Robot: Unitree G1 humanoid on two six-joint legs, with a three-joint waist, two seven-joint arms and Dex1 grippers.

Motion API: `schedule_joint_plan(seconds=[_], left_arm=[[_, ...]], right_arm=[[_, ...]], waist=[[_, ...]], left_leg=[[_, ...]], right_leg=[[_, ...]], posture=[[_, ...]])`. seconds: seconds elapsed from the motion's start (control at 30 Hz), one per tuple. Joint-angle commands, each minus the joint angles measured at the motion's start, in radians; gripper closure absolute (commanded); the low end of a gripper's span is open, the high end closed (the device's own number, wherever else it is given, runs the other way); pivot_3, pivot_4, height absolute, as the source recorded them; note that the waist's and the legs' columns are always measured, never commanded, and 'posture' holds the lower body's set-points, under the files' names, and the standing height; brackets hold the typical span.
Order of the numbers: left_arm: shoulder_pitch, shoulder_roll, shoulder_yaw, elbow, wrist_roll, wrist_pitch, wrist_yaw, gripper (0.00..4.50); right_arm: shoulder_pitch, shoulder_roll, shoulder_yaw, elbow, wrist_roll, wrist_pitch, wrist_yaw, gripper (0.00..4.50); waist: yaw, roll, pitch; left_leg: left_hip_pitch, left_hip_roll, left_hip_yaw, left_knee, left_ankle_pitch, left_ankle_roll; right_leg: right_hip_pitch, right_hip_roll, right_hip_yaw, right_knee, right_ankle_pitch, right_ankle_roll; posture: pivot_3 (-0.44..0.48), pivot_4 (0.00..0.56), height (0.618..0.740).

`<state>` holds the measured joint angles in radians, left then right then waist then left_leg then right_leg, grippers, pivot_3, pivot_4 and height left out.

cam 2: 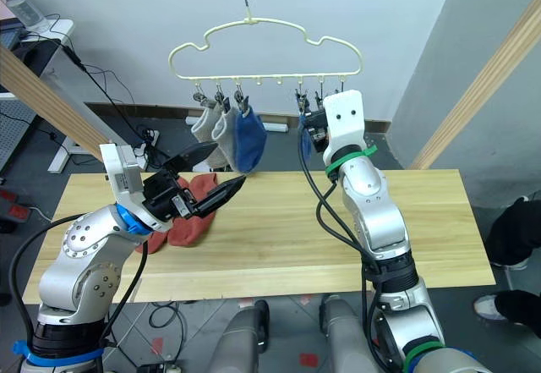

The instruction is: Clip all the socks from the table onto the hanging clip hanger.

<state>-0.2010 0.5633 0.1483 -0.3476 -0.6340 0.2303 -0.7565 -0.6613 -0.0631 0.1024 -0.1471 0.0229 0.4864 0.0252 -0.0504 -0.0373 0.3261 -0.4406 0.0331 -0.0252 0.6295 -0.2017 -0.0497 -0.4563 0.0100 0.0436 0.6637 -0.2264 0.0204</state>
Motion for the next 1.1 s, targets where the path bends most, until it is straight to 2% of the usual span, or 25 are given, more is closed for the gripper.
schedule_joint_plan(seconds=[0.03, 0.23, 0.33, 1.1], left_arm=[[0.008, -0.003, 0.017, -0.051, -0.002, -0.014, -0.005, 0.0], [0.01, -0.011, 0.007, -0.046, 0.009, -0.022, -0.003, 0.0], [0.007, -0.014, 0.007, -0.042, 0.014, -0.023, -0.007, 0.0], [0.014, -0.021, 0.006, -0.052, 0.026, -0.021, -0.01, 0.0]], right_arm=[[-0.031, 0.01, -0.022, -0.011, -0.013, -0.031, -0.018, 1.86], [-0.047, 0.03, -0.036, 0.022, -0.007, -0.038, -0.024, 1.86], [-0.059, 0.035, -0.039, 0.036, -0.013, -0.044, -0.024, 2.43], [-0.116, 0.083, -0.044, 0.091, 0.011, -0.067, -0.01, 2.43]], waist=[[0.0, 0.0, 0.0], [0.0, 0.0, 0.0], [0.001, 0.0, 0.0], [0.001, 0.0, 0.0]], left_leg=[[0.0, 0.0, 0.0, 0.0, 0.0, 0.0], [0.0, 0.0, 0.0, 0.0, 0.0, 0.0], [0.0, 0.0, 0.0, 0.0, 0.0, 0.0], [0.0, 0.0, 0.0, 0.0, 0.0, 0.0]], right_leg=[[0.0, 0.0, 0.0, 0.0, 0.0, 0.0], [0.0, 0.0, 0.0, 0.0, 0.0, 0.0], [0.0, 0.0, 0.0, 0.0, 0.0, 0.0], [0.0, 0.0, 0.0, 0.001, 0.0, 0.0]], posture=[[-0.005, 0.333, 0.74], [-0.006, 0.332, 0.74], [-0.003, 0.333, 0.74], [0.008, 0.324, 0.74]])
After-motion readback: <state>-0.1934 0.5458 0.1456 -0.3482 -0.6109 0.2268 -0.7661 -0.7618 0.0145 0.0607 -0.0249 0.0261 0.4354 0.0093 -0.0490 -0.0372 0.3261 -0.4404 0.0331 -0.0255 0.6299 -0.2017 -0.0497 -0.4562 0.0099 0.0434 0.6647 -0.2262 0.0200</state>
